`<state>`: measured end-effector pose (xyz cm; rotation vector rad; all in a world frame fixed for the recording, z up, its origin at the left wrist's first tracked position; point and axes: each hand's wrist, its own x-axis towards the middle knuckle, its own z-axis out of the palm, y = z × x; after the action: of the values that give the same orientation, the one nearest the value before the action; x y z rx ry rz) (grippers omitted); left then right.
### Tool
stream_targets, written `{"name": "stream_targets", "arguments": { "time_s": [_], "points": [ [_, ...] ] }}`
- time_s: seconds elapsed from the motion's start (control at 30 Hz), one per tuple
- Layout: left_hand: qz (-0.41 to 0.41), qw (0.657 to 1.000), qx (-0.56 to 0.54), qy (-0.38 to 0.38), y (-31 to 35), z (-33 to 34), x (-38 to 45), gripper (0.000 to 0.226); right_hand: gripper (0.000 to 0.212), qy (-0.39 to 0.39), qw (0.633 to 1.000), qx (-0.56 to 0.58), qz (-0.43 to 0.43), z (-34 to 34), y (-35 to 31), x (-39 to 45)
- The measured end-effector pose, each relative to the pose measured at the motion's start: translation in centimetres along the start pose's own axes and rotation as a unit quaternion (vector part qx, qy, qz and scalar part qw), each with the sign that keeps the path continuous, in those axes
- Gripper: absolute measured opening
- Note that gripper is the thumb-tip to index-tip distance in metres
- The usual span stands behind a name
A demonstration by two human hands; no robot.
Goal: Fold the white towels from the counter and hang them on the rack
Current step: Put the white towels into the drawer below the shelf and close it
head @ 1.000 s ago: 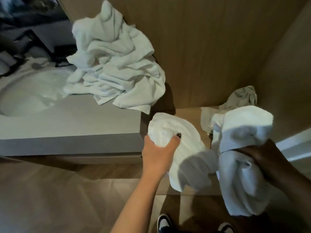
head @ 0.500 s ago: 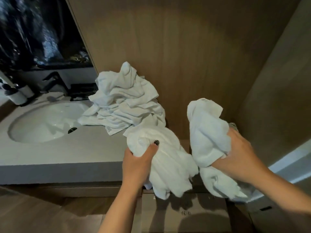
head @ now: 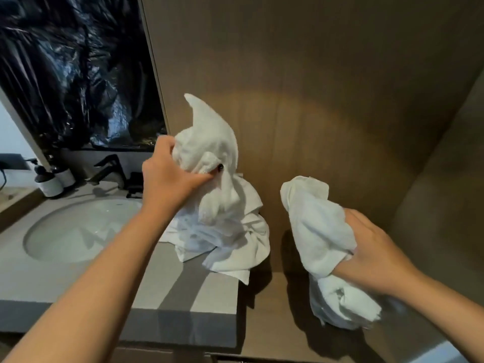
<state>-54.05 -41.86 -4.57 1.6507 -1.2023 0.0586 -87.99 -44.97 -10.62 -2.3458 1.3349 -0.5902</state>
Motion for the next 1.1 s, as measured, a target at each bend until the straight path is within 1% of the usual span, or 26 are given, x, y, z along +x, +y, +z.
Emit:
{"name": "stream_targets", "arguments": {
  "time_s": [0.07,0.17,0.23,0.27,0.3,0.33,0.37,0.4,0.43,0.47,0.5,0.57,0.63,0.67,0.73,0.77,0.8,0.83,0.87,0.9,0.93,0.97,1.0,1.03,1.07,1.1],
  "points": [
    [0.109,0.993,0.046,-0.014,-0.4,-0.2,4.5,0.067,0.093,0.009,1.0,0.014,0.001,0.2,-1.3,2.0],
    [0.262,0.957,0.123,-0.024,-1.6,0.7,11.0,0.063,0.09,0.037,0.999,0.028,0.001,1.4,-3.4,4.8],
    [0.323,0.935,0.136,-0.052,-3.2,2.3,13.8,0.064,0.09,0.064,0.997,0.036,0.019,2.4,-5.0,6.4],
    [0.34,0.926,0.14,-0.082,-4.9,3.5,14.6,0.068,0.09,0.077,0.996,0.041,0.028,2.9,-5.9,7.2],
    [0.346,0.919,0.147,-0.122,-7.2,4.9,15.0,0.074,0.09,0.091,0.994,0.045,0.035,3.5,-6.6,8.1],
    [0.337,0.909,0.167,-0.18,-9.8,6.4,14.8,0.08,0.092,0.102,0.993,0.043,0.039,3.9,-7.3,8.9],
    [0.315,0.891,0.202,-0.257,-12.3,7.7,14.1,0.086,0.093,0.11,0.992,0.038,0.043,4.3,-7.9,9.6],
    [0.295,0.862,0.249,-0.329,-14.5,8.8,13.3,0.09,0.092,0.116,0.992,0.031,0.047,4.7,-8.4,10.3],
    [0.28,0.832,0.294,-0.379,-16.2,9.8,12.5,0.093,0.089,0.121,0.991,0.025,0.049,5.2,-8.9,10.9],
    [0.27,0.819,0.311,-0.401,-17.3,10.5,12.2,0.095,0.087,0.124,0.991,0.019,0.047,5.6,-9.3,11.4],
    [0.267,0.819,0.299,-0.41,-17.6,10.9,12.2,0.098,0.086,0.127,0.991,0.014,0.044,5.9,-9.8,11.8],
    [0.259,0.827,0.226,-0.445,-16.7,10.7,13.6,0.101,0.089,0.134,0.99,0.002,0.038,6.4,-10.6,12.6],
    [0.195,0.84,0.098,-0.496,-15.4,9.6,15.6,0.089,0.09,0.141,0.989,-0.018,0.027,6.3,-11.7,13.7],
    [0.146,0.858,0.012,-0.492,-14.9,8.7,16.4,0.077,0.088,0.145,0.989,-0.03,0.014,6.0,-12.5,14.3],
    [0.049,0.892,-0.162,-0.42,-13.9,6.6,17.8,0.048,0.086,0.15,0.987,-0.052,-0.026,4.9,-14.5,15.9],
    [-0.004,0.895,-0.229,-0.384,-13.4,5.4,18.5,0.035,0.086,0.151,0.985,-0.068,-0.054,4.4,-15.6,16.8],
    [-0.059,0.883,-0.291,-0.364,-13.1,4.2,19.1,0.026,0.087,0.153,0.98,-0.092,-0.086,3.9,-16.7,17.9],
    [-0.112,0.857,-0.355,-0.356,-12.9,3.2,19.6,0.025,0.09,0.156,0.972,-0.126,-0.124,3.4,-17.7,19.0],
    [-0.157,0.822,-0.419,-0.353,-12.8,2.2,20.0,0.03,0.095,0.157,0.958,-0.168,-0.168,3.1,-18.7,20.3],
    [-0.184,0.787,-0.475,-0.349,-12.7,1.1,20.3,0.037,0.099,0.158,0.94,-0.213,-0.216,3.0,-19.6,21.8],
    [-0.198,0.761,-0.518,-0.336,-12.6,0.2,20.5,0.041,0.102,0.157,0.917,-0.254,-0.265,3.0,-20.4,23.2],
    [-0.207,0.744,-0.55,-0.319,-12.5,-0.7,20.6,0.04,0.104,0.149,0.896,-0.286,-0.305,3.3,-21.0,24.7],
    [-0.212,0.741,-0.568,-0.288,-12.5,-1.3,20.6,0.035,0.106,0.133,0.883,-0.307,-0.33,3.6,-21.6,26.0],
    [-0.218,0.752,-0.573,-0.243,-12.8,-1.6,20.7,0.029,0.106,0.11,0.878,-0.321,-0.336,4.1,-22.1,27.2],
    [-0.222,0.778,-0.555,-0.19,-13.3,-1.8,20.8,0.029,0.106,0.085,0.881,-0.329,-0.33,4.7,-22.4,28.2],
    [-0.227,0.813,-0.517,-0.145,-14.3,-1.8,21.0,0.034,0.104,0.06,0.886,-0.337,-0.312,5.4,-22.4,28.9]
  ]
}}
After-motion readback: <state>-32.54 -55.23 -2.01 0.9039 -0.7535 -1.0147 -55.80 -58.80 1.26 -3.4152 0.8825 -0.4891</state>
